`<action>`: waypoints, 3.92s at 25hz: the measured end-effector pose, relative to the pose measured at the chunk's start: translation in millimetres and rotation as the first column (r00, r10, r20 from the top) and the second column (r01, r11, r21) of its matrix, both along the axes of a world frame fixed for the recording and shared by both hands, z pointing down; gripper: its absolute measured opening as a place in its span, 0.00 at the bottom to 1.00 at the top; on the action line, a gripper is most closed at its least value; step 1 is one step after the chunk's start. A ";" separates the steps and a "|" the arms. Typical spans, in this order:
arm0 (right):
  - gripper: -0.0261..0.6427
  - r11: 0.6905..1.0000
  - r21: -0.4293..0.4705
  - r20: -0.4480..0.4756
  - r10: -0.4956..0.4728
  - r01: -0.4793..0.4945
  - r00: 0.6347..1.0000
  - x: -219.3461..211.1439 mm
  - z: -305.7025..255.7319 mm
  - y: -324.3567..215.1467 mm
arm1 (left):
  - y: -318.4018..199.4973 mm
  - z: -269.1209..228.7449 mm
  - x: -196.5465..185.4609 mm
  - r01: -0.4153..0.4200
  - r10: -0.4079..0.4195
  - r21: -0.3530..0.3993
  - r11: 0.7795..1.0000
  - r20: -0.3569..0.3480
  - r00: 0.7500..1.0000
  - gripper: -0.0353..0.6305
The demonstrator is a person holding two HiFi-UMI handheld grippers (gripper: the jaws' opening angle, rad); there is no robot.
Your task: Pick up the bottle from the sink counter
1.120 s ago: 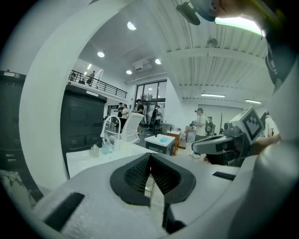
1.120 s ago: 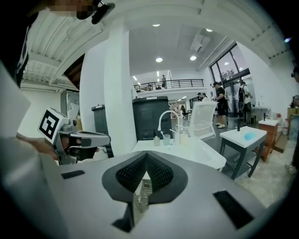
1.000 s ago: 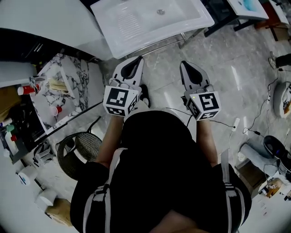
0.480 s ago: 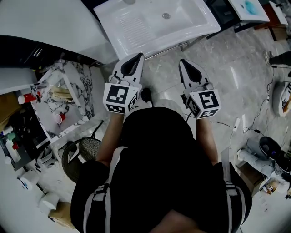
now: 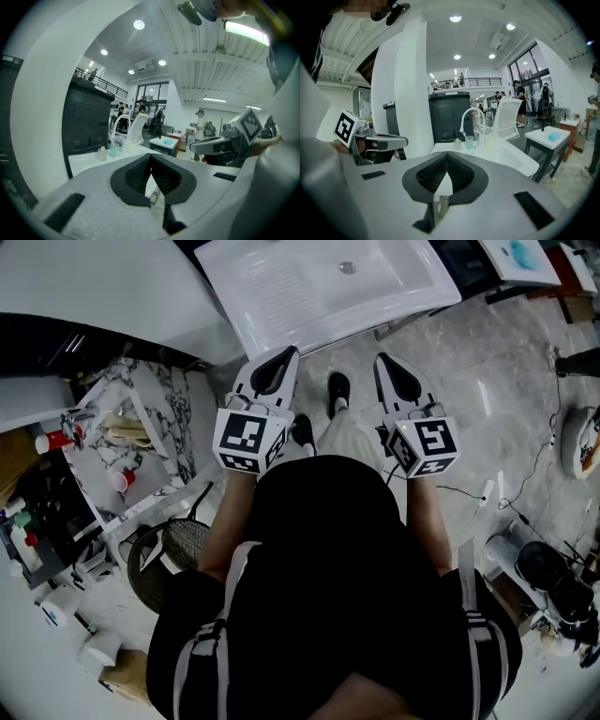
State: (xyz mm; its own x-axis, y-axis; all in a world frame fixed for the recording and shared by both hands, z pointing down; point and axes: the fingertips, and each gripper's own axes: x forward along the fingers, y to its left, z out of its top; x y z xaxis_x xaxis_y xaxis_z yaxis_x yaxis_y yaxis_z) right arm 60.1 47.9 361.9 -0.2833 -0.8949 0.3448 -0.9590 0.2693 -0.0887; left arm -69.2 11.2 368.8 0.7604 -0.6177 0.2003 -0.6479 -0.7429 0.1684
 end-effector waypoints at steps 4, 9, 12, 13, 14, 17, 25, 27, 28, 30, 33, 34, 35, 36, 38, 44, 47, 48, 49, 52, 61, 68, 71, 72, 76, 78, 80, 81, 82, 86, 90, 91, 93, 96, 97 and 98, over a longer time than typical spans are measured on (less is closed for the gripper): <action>0.04 1.000 0.006 0.007 -0.007 0.007 1.000 -1.4 -1.9 -16.0 | -12.1 0.5 -2.7 0.017 -0.017 -0.004 1.000 0.002 1.000 0.08; 0.04 0.999 0.005 0.013 -0.038 0.038 0.999 -3.4 -0.5 -40.5 | -32.6 -0.5 -2.6 0.037 -0.037 -0.006 0.999 0.003 0.999 0.08; 0.04 0.998 0.005 0.015 -0.060 0.060 0.998 -4.2 0.3 -59.7 | -49.0 1.2 -1.5 0.052 -0.052 -0.010 0.999 0.006 0.999 0.08; 0.04 0.998 0.006 0.016 -0.070 0.070 0.997 -4.4 0.1 -66.7 | -55.1 1.8 -0.8 0.057 -0.057 -0.011 0.998 0.008 0.998 0.08; 0.04 0.997 0.007 0.017 -0.080 0.080 0.997 -4.5 0.1 -73.6 | -61.4 2.2 0.0 0.063 -0.063 -0.012 0.998 0.010 0.998 0.08; 0.04 0.994 0.004 0.019 -0.112 0.112 0.994 -3.2 -0.3 -96.4 | -80.8 0.7 3.6 0.088 -0.088 -0.014 0.996 0.014 0.996 0.08; 0.04 0.972 0.008 0.040 -0.233 0.233 0.972 -2.5 -7.4 -161.8 | -121.0 -13.8 24.1 0.152 -0.151 -0.005 0.988 0.041 0.988 0.08; 0.04 0.963 0.001 0.040 -0.270 0.270 0.962 -3.1 -7.6 -176.4 | -130.3 -16.7 29.5 0.174 -0.174 -0.003 0.985 0.042 0.984 0.08; 0.04 0.958 -0.001 0.040 -0.288 0.288 0.957 -3.7 -7.2 -183.6 | -134.6 -17.3 31.7 0.186 -0.186 -0.003 0.983 0.042 0.982 0.08; 0.04 0.947 0.002 0.040 -0.322 0.322 0.946 -5.0 -6.7 -197.6 | -142.3 -17.5 35.6 0.210 -0.210 -0.006 0.978 0.046 0.977 0.08; 0.04 0.928 -0.010 0.037 -0.371 0.372 0.928 -5.2 -0.8 -214.8 | -153.1 -15.8 42.1 0.246 -0.245 -0.017 0.969 0.047 0.968 0.08; 0.04 0.922 -0.009 0.037 -0.386 0.387 0.922 -4.9 1.3 -221.1 | -157.0 -14.8 44.3 0.258 -0.257 -0.020 0.966 0.048 0.965 0.08; 0.04 0.917 -0.004 0.037 -0.399 0.400 0.916 -4.5 3.5 -227.9 | -161.1 -13.8 46.3 0.270 -0.269 -0.022 0.963 0.049 0.962 0.08; 0.04 0.911 0.001 0.036 -0.412 0.412 0.910 -4.2 6.1 -234.4 | -165.2 -13.1 48.0 0.283 -0.281 -0.022 0.959 0.052 0.958 0.08; 0.04 0.898 -0.004 0.034 -0.439 0.440 0.898 -3.8 13.2 -245.0 | -172.5 -12.1 50.5 0.311 -0.310 -0.023 0.950 0.057 0.949 0.08; 0.04 0.867 -0.026 0.044 -0.496 0.497 0.867 5.1 34.1 -269.4 | -192.5 -6.0 60.1 0.387 -0.384 -0.029 0.922 0.070 0.921 0.08; 0.04 0.852 -0.029 0.046 -0.521 0.523 0.852 5.7 42.0 -276.8 | -196.9 -4.8 62.8 0.418 -0.415 -0.027 0.908 0.076 0.907 0.08; 0.04 0.847 -0.030 0.046 -0.529 0.530 0.847 5.9 44.7 -278.8 | -197.7 -4.1 63.9 0.428 -0.425 -0.030 0.903 0.076 0.902 0.08; 0.04 0.844 -0.032 0.046 -0.534 0.536 0.844 6.1 47.6 -280.9 | -198.5 -3.2 65.1 0.437 -0.434 -0.034 0.899 0.076 0.898 0.08; 0.04 0.841 -0.032 0.045 -0.538 0.539 0.842 6.1 55.7 -287.2 | -200.4 0.0 68.8 0.453 -0.449 -0.044 0.891 0.074 0.890 0.08; 0.05 0.856 -0.018 0.090 -0.513 0.516 0.854 2.9 76.2 -300.6 | -204.8 13.7 76.8 0.453 -0.447 -0.063 0.890 0.085 0.890 0.08; 0.05 0.889 -0.017 0.039 -0.457 0.458 0.889 -3.4 95.7 -310.0 | -209.3 13.1 74.5 0.418 -0.413 -0.045 0.907 0.089 0.906 0.08; 0.05 0.906 -0.012 0.027 -0.423 0.424 0.906 -6.7 104.5 -314.8 | -213.1 13.7 71.2 0.403 -0.398 -0.047 0.914 0.083 0.914 0.08; 0.05 0.910 -0.012 0.017 -0.414 0.414 0.910 -7.0 108.2 -316.3 | -214.3 14.1 70.1 0.396 -0.391 -0.049 0.917 0.082 0.917 0.08; 0.05 0.925 -0.028 -0.003 -0.379 0.379 0.925 -10.0 123.4 -322.9 | -220.0 16.0 65.0 0.366 -0.361 -0.060 0.929 0.085 0.929 0.08; 0.09 0.931 -0.035 -0.007 -0.365 0.364 0.931 -12.5 129.0 -327.0 | -224.6 15.8 59.9 0.371 -0.364 -0.078 0.925 0.094 0.927 0.08; 0.09 0.936 -0.041 -0.009 -0.349 0.349 0.937 -16.7 132.5 -332.3 | -230.0 15.0 54.6 0.370 -0.361 -0.086 0.925 0.097 0.927 0.08; 0.10 0.939 -0.044 -0.008 -0.342 0.342 0.940 -19.6 133.8 -335.0 | -232.0 15.6 52.4 0.363 -0.354 -0.089 0.928 0.099 0.930 0.08; 0.11 0.941 -0.047 -0.007 -0.336 0.336 0.942 -22.6 135.8 -337.7 | -233.7 16.9 50.2 0.355 -0.346 -0.094 0.930 0.102 0.933 0.08; 0.16 0.947 -0.058 -0.015 -0.317 0.316 0.948 -34.0 147.2 -349.7 | -243.2 21.8 40.9 0.336 -0.325 -0.108 0.936 0.107 0.940 0.08; 0.20 0.952 -0.075 -0.026 -0.300 0.297 0.954 -43.0 160.0 -359.8 | -252.2 21.5 36.8 0.297 -0.288 -0.105 0.949 0.093 0.953 0.08; 0.22 0.953 -0.080 -0.032 -0.296 0.293 0.955 -45.0 164.2 -362.3 | -253.4 22.0 35.9 0.283 -0.275 -0.103 0.953 0.086 0.957 0.08; 0.26 0.955 -0.087 -0.046 -0.290 0.285 0.956 -48.8 172.6 -368.1 | -256.5 24.3 31.2 0.265 -0.258 -0.095 0.959 0.081 0.963 0.08; 0.30 0.958 -0.089 -0.065 -0.279 0.273 0.958 -52.1 182.3 -377.4 | -262.0 27.5 21.9 0.261 -0.255 -0.079 0.962 0.080 0.964 0.08; 0.32 0.959 -0.091 -0.069 -0.274 0.268 0.959 -52.5 184.9 -379.8 | -263.0 28.5 19.0 0.264 -0.258 -0.081 0.961 0.079 0.963 0.08; 0.32 0.961 -0.093 -0.073 -0.269 0.262 0.960 -53.1 187.5 -382.1 | -263.6 29.9 15.8 0.269 -0.262 -0.088 0.959 0.080 0.962 0.08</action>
State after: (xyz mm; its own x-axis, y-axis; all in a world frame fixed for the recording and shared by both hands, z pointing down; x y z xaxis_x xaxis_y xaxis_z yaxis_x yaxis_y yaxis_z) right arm 7.1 -334.2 549.4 -0.4737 -0.7593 0.4462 -0.8589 0.5103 -0.0433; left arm -53.4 -252.4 398.7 0.5545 -0.7709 0.3136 -0.8318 -0.5248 0.1807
